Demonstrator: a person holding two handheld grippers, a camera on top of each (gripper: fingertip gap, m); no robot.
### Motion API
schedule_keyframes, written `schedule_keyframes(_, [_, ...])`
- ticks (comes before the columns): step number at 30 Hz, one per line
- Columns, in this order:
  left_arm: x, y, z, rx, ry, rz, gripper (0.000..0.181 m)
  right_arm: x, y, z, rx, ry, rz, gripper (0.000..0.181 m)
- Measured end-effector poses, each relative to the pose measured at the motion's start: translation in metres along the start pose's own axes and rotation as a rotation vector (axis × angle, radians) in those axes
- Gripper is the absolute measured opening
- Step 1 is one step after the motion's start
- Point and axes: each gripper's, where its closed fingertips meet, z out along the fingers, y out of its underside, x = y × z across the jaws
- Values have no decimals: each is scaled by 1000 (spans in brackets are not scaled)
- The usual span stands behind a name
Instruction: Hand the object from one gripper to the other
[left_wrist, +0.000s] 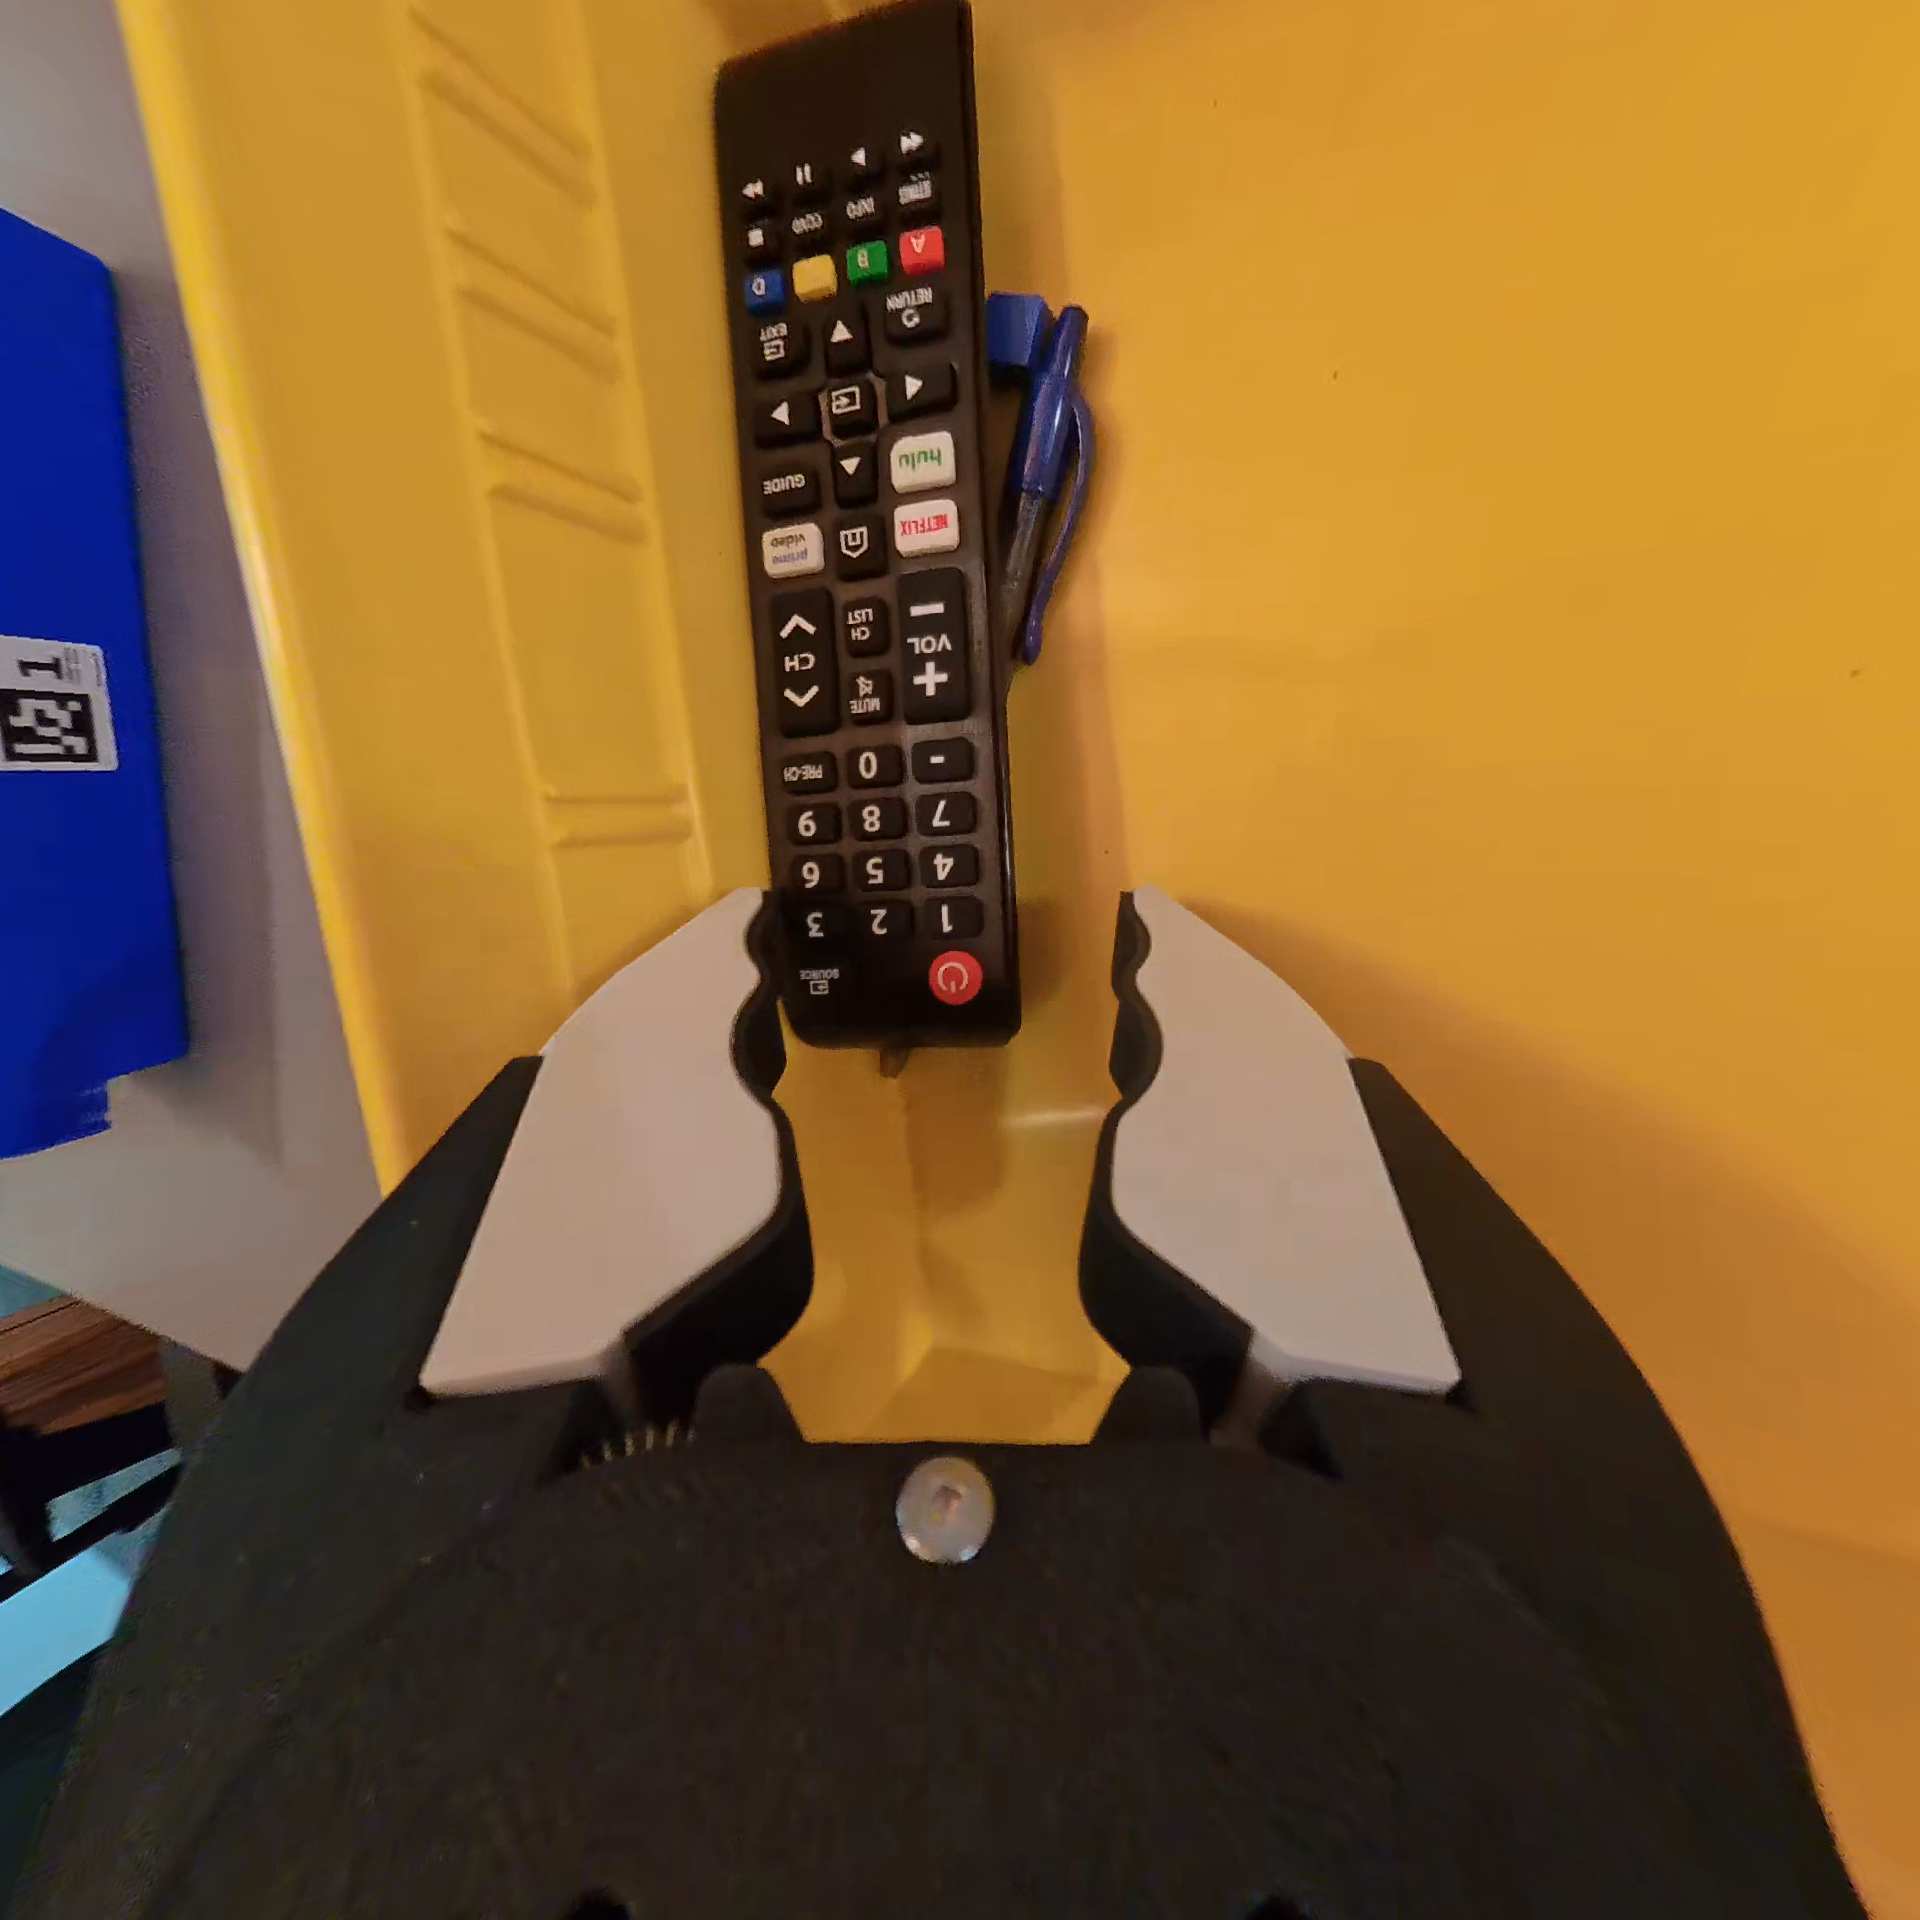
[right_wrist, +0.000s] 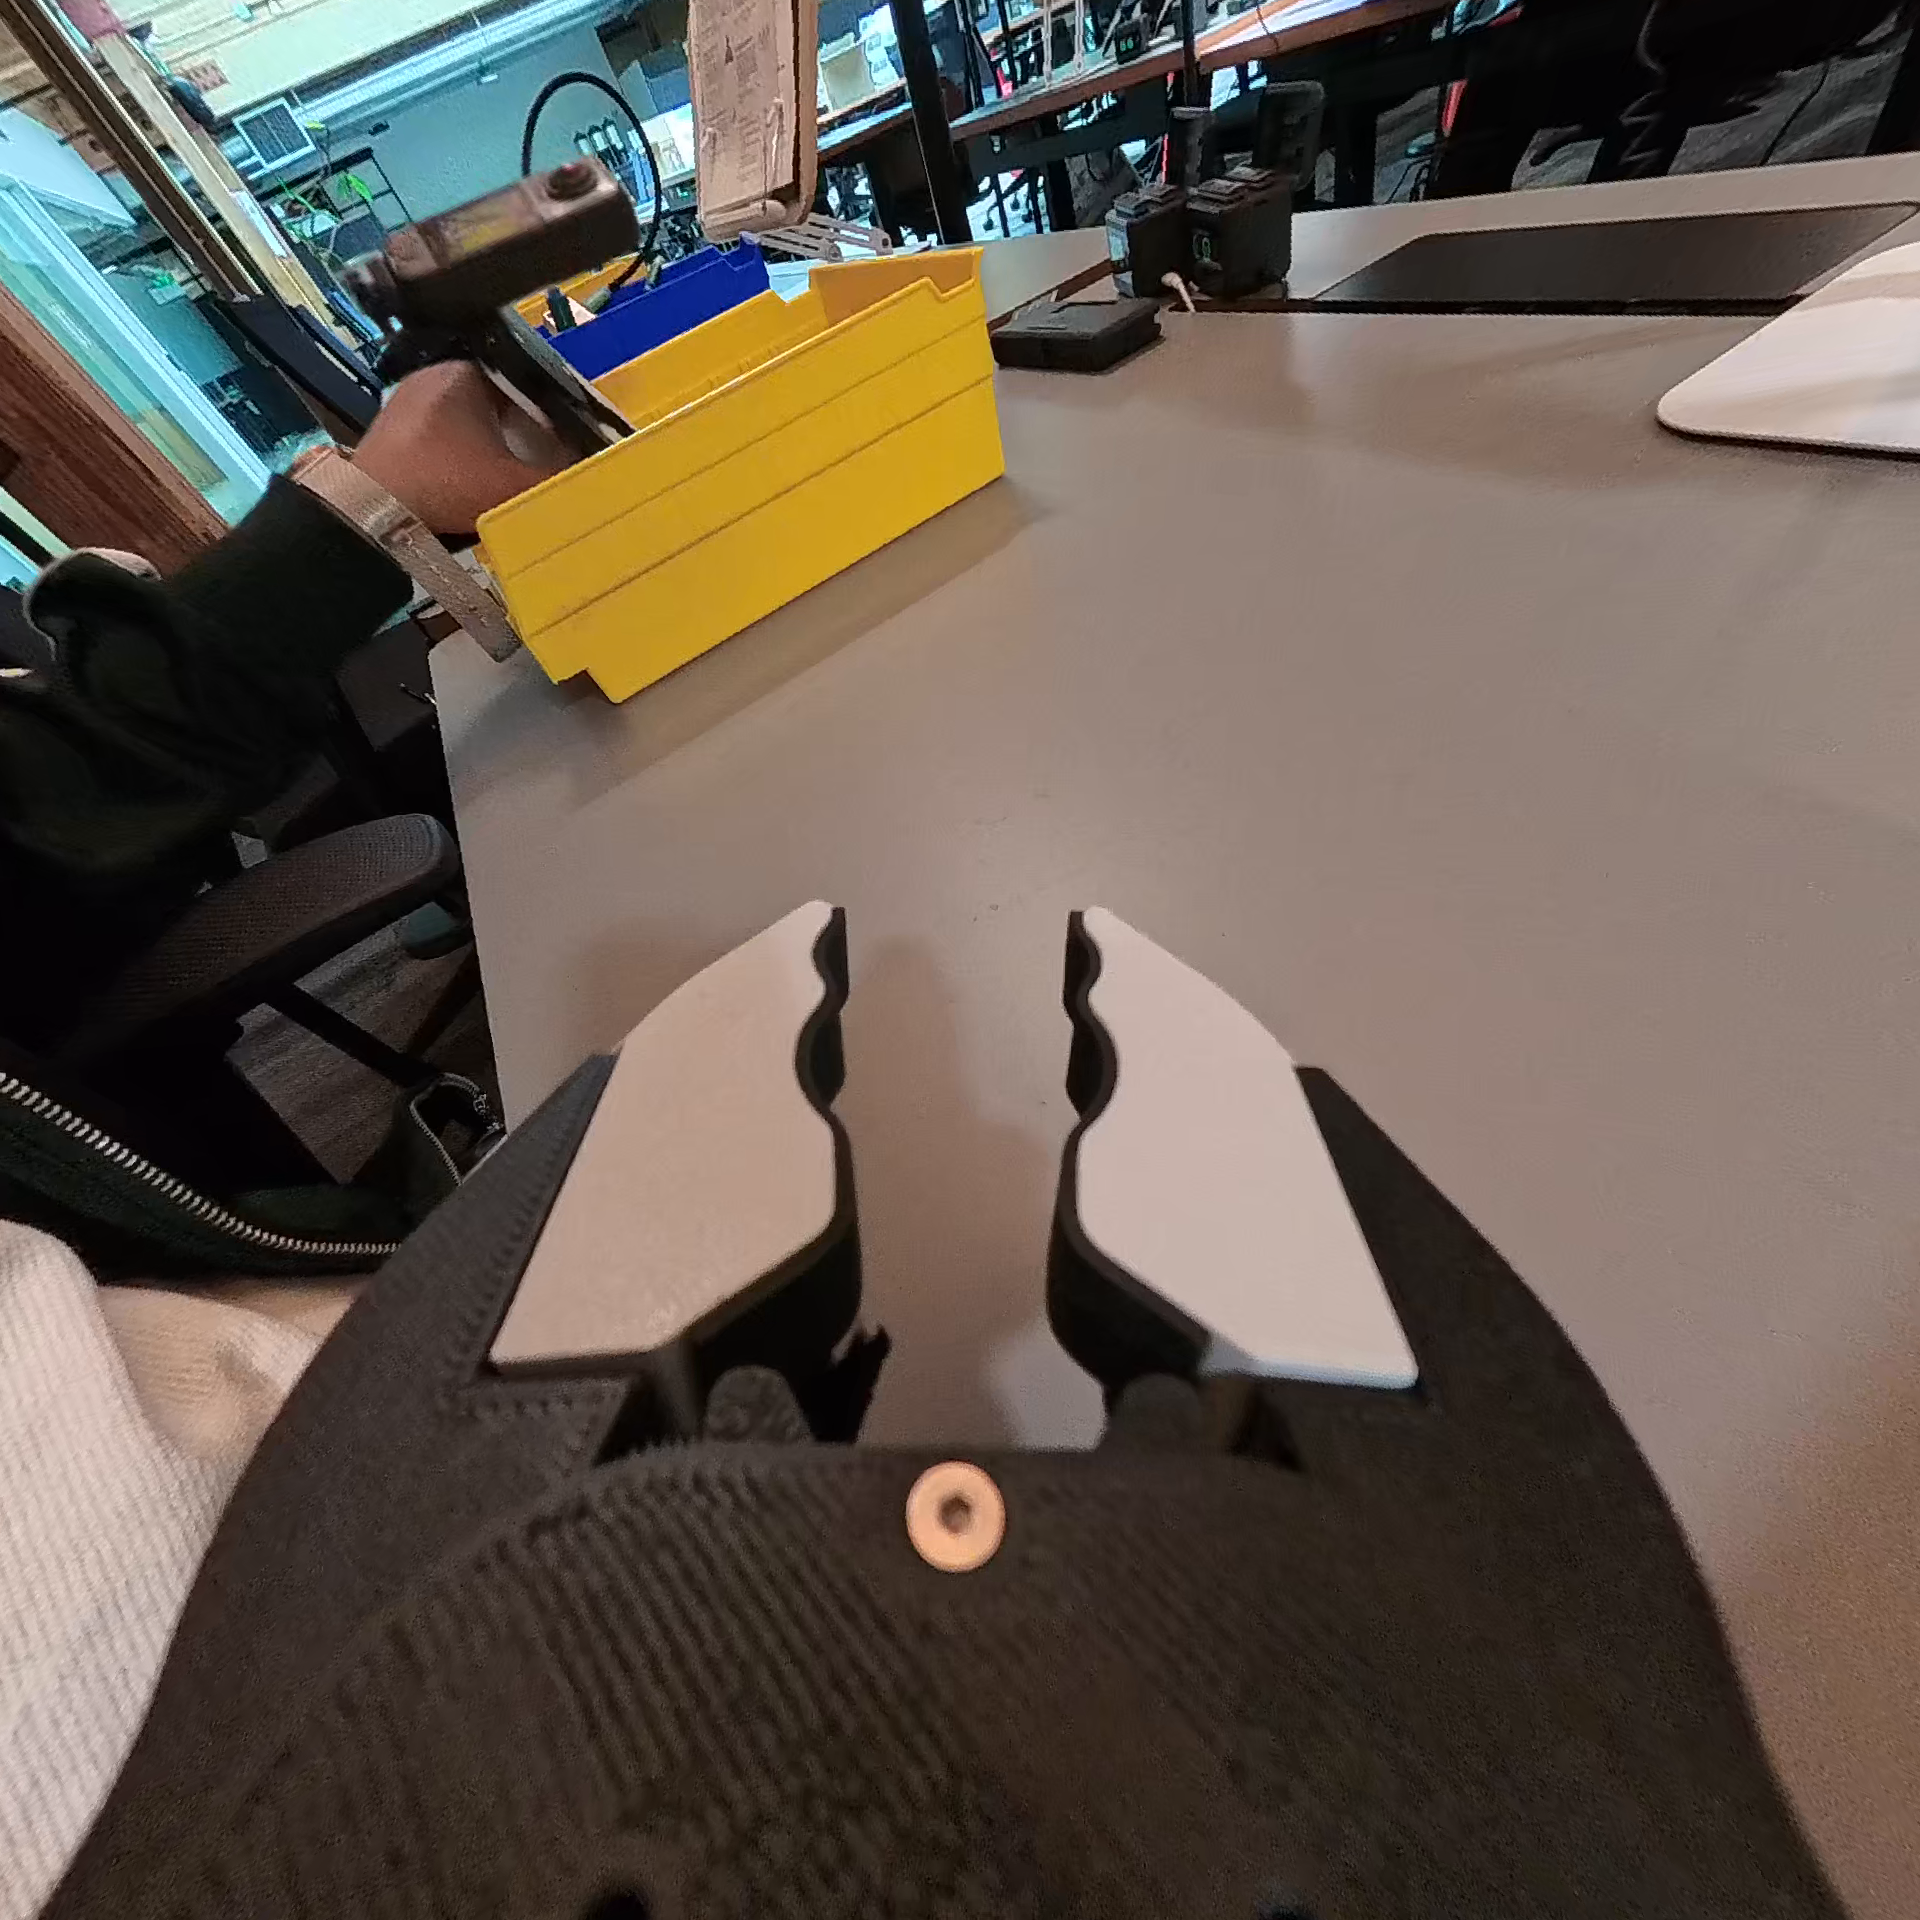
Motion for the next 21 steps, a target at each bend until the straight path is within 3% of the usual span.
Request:
schedule_keyframes(7, [0, -1, 6, -79, -104, 64, 61, 0, -4, -4, 32, -13, 18, 40])
schedule_keyframes(10, [5, 2, 5, -102, -42, 35, 60, 0, -5, -5, 41, -20, 20, 40])
schedule_keyframes(14, [22, 8, 3, -108, 145, -24, 51, -2, -5, -5, 43, -34, 27, 41])
schedule_keyframes(21, [19, 2, 6, -63, 144, -41, 61, -3, -5, -5, 45, -47, 42, 41])
